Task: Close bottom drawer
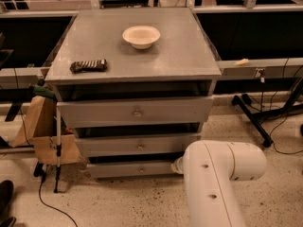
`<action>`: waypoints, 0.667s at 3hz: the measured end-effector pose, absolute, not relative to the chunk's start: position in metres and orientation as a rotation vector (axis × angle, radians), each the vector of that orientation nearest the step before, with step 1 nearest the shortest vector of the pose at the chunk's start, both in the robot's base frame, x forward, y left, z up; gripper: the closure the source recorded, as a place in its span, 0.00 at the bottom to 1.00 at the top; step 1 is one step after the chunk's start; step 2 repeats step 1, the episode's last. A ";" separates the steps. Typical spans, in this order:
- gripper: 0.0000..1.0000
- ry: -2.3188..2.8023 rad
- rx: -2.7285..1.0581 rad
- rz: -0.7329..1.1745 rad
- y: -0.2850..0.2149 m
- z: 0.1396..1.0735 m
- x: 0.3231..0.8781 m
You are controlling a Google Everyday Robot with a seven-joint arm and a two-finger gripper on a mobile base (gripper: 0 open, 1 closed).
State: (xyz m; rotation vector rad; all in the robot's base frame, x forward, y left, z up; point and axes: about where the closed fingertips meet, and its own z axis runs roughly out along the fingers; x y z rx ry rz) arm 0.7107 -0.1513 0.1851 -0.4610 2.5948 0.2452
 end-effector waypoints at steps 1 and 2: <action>1.00 2.595 -0.458 0.263 -0.146 0.184 0.710; 1.00 2.595 -0.458 0.263 -0.146 0.184 0.710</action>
Offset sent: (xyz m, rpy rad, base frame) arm 0.0000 0.0000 0.0000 0.0000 0.0000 0.0000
